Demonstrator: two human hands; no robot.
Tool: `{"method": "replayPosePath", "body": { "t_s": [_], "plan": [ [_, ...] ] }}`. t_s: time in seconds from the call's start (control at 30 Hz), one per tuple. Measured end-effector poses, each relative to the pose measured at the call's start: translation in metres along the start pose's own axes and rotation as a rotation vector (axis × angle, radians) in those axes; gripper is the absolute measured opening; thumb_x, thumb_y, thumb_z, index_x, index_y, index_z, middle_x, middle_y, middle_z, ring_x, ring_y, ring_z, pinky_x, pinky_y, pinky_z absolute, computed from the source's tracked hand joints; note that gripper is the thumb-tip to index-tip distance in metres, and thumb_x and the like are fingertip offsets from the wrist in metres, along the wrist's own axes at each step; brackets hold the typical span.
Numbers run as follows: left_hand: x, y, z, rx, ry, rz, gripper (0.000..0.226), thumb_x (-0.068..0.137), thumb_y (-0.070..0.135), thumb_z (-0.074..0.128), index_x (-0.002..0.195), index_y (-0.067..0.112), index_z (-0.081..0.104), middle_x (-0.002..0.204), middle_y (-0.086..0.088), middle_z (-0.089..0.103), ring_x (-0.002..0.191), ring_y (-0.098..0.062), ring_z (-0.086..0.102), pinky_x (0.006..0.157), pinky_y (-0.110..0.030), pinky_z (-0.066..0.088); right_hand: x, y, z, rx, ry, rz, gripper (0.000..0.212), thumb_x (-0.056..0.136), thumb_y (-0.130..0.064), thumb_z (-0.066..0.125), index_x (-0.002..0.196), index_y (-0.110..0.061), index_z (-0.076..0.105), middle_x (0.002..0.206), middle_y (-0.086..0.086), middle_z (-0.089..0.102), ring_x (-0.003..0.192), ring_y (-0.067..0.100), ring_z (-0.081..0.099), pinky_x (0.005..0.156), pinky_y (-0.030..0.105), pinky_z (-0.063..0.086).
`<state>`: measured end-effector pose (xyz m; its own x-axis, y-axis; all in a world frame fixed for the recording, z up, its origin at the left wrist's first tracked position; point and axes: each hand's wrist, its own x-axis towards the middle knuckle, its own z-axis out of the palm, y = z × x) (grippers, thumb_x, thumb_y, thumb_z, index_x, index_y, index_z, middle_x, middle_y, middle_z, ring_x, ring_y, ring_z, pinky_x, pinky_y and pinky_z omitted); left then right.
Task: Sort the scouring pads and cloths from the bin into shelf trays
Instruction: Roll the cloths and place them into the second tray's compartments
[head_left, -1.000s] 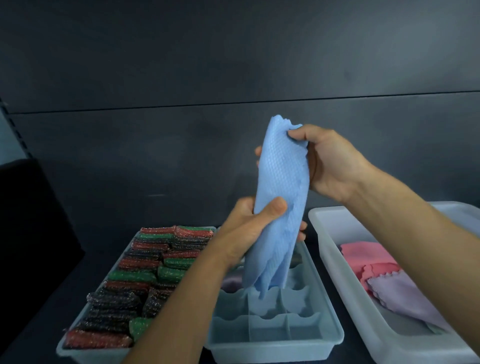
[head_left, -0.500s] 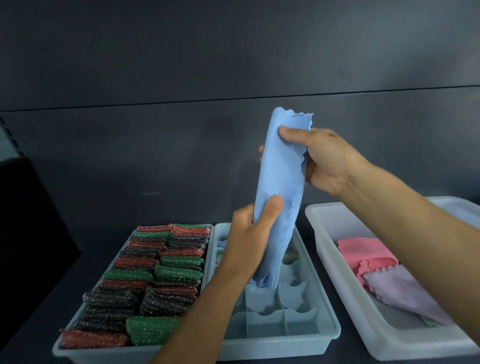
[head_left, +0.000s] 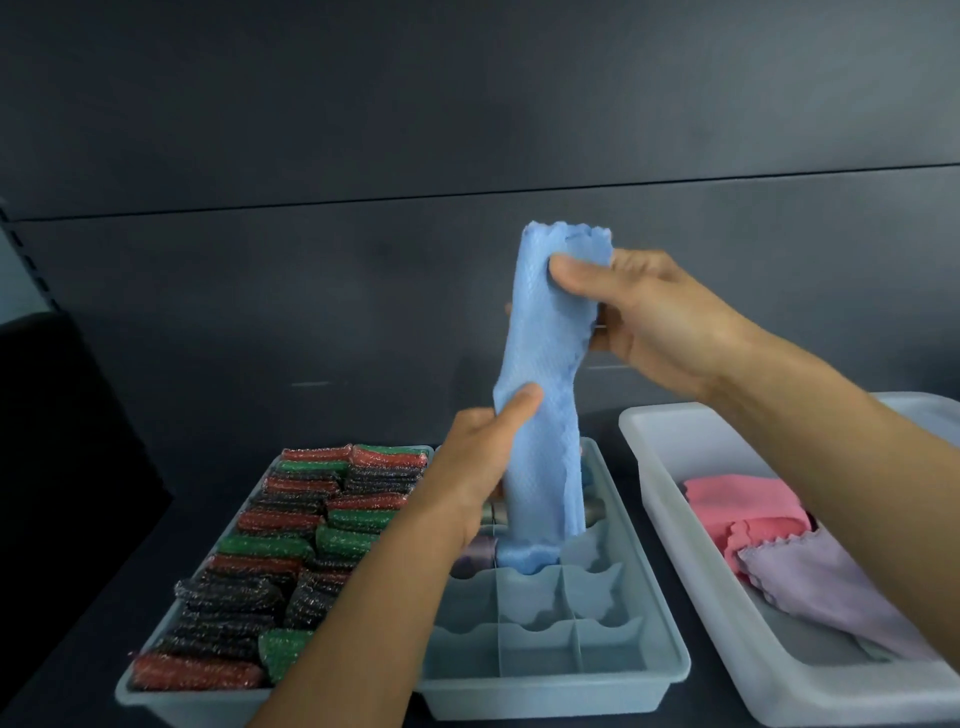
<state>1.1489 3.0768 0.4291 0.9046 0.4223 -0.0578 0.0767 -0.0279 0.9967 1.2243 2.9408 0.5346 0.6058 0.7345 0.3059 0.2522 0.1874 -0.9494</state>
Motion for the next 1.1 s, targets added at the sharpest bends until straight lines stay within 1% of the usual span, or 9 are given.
{"method": "replayPosePath", "body": {
  "t_s": [0.13,0.27,0.4,0.57,0.67,0.77,0.87,1.0,1.1],
  "plan": [
    [-0.001,0.007,-0.008,-0.317,-0.143,-0.195,0.042,0.092,0.041,0.055,0.116,0.008,0.067,0.111,-0.013,0.072,0.101,-0.029,0.069,0.081,-0.038,0.054,-0.023,0.028,0.002,-0.42,-0.051,-0.241,0.022,0.093,-0.017,0.059,0.088,0.001,0.071,0.073,0.003,0.068,0.071,0.001,0.059,0.069,0.013,0.047],
    [0.001,0.009,-0.017,-0.643,-0.183,-0.271,0.043,0.088,0.03,0.042,0.114,0.003,0.063,0.098,-0.016,0.066,0.085,-0.027,0.063,0.081,-0.039,0.051,-0.038,0.073,0.0,-0.845,-0.159,-0.433,0.032,0.09,-0.035,0.055,0.112,-0.019,0.072,0.119,-0.007,0.068,0.114,0.006,0.058,0.098,0.026,0.045],
    [0.001,0.01,-0.022,-0.635,-0.195,-0.326,0.075,0.093,0.063,0.036,0.124,0.001,0.062,0.1,-0.019,0.068,0.086,-0.029,0.067,0.083,-0.041,0.052,-0.044,0.093,-0.009,-0.955,-0.188,-0.476,0.042,0.086,-0.044,0.057,0.124,-0.027,0.065,0.138,-0.007,0.055,0.132,0.008,0.044,0.105,0.036,0.041],
    [0.003,0.006,-0.015,-0.577,-0.108,-0.298,0.043,0.099,0.022,0.043,0.132,-0.003,0.054,0.108,-0.017,0.063,0.091,-0.026,0.061,0.087,-0.038,0.05,-0.041,0.101,-0.009,-1.348,-0.25,-0.662,0.062,0.084,-0.06,0.055,0.133,-0.023,0.054,0.143,-0.002,0.05,0.135,0.016,0.042,0.103,0.028,0.034],
    [0.004,-0.002,-0.014,-0.546,-0.101,-0.324,0.038,0.098,0.021,0.044,0.127,-0.001,0.056,0.103,-0.015,0.065,0.092,-0.027,0.062,0.083,-0.039,0.051,-0.04,0.105,-0.003,-1.117,-0.055,-0.65,0.033,0.083,-0.032,0.058,0.112,-0.018,0.068,0.118,-0.007,0.067,0.113,0.011,0.058,0.089,0.025,0.041],
    [0.004,-0.01,-0.014,-0.358,-0.114,-0.19,0.057,0.098,0.055,0.038,0.133,0.015,0.058,0.125,-0.007,0.066,0.111,-0.024,0.063,0.092,-0.043,0.05,-0.041,0.095,0.01,-0.479,0.12,-0.276,0.019,0.087,-0.002,0.058,0.092,-0.017,0.068,0.082,-0.017,0.069,0.077,-0.002,0.061,0.073,0.015,0.046],
    [-0.004,-0.011,-0.015,-0.258,-0.253,-0.031,0.081,0.078,0.08,0.038,0.128,0.022,0.063,0.123,-0.011,0.068,0.119,-0.027,0.062,0.103,-0.046,0.046,-0.033,0.089,0.01,-0.156,0.134,0.035,0.008,0.092,-0.006,0.06,0.089,-0.006,0.067,0.074,-0.002,0.067,0.065,0.008,0.058,0.06,0.021,0.046],
    [-0.012,-0.01,-0.01,-0.151,-0.12,0.154,0.045,0.08,0.047,0.068,0.109,0.012,0.071,0.104,-0.017,0.073,0.101,-0.037,0.069,0.095,-0.057,0.051,-0.031,0.09,0.011,-0.099,0.103,0.117,0.017,0.096,-0.013,0.055,0.096,0.003,0.062,0.074,0.016,0.056,0.058,0.018,0.049,0.049,0.025,0.038],
    [-0.011,-0.013,-0.009,-0.198,0.003,0.237,0.031,0.077,0.03,0.069,0.101,0.011,0.07,0.096,-0.014,0.074,0.086,-0.027,0.069,0.085,-0.048,0.053,-0.034,0.093,0.013,-0.049,0.118,0.067,0.009,0.095,-0.009,0.056,0.094,-0.008,0.065,0.07,0.018,0.051,0.056,0.023,0.041,0.048,0.029,0.034]
  ]
}}
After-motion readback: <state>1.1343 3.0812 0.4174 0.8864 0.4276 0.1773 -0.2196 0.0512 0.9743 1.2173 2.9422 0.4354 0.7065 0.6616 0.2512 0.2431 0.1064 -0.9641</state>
